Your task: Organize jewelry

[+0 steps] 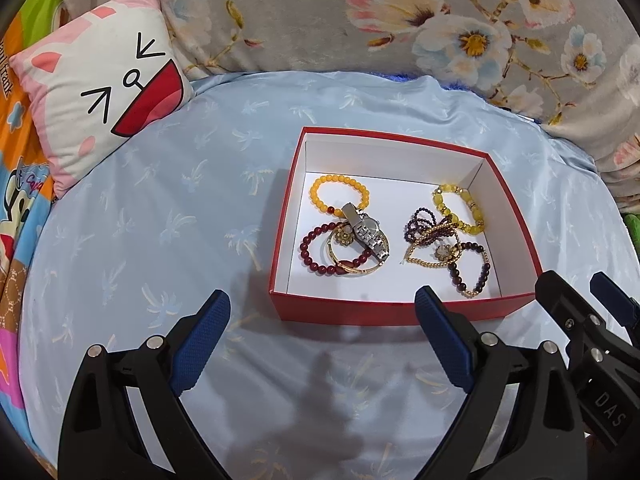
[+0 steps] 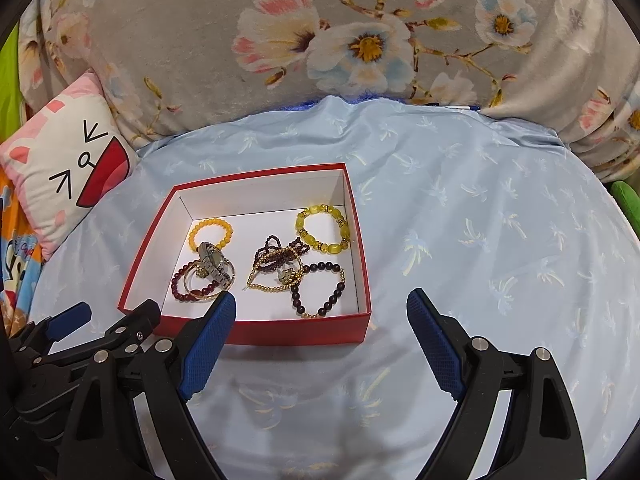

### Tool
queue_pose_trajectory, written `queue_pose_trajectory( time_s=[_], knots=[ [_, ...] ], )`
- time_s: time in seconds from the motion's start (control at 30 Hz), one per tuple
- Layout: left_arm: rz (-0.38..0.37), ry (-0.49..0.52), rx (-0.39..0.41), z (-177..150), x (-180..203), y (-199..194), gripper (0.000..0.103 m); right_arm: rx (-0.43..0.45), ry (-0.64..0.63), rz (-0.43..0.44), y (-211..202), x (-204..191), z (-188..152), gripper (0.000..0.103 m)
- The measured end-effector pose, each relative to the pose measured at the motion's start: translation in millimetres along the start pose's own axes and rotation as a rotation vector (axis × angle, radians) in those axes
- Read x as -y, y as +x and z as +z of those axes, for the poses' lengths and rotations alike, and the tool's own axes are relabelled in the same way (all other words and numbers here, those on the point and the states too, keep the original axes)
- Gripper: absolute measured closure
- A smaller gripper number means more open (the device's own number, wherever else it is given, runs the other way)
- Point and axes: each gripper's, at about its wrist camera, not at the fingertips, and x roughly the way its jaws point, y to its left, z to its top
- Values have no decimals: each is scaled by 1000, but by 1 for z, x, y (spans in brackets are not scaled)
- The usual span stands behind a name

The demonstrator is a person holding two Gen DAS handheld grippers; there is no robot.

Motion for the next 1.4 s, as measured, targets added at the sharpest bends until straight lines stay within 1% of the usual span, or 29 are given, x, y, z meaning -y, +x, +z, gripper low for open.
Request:
queue_pose_trajectory(
  time_s=[1.4],
  knots=[
    [15, 6, 0, -4, 1, -6, 14, -4, 11, 1, -4, 4, -6, 19]
  ],
)
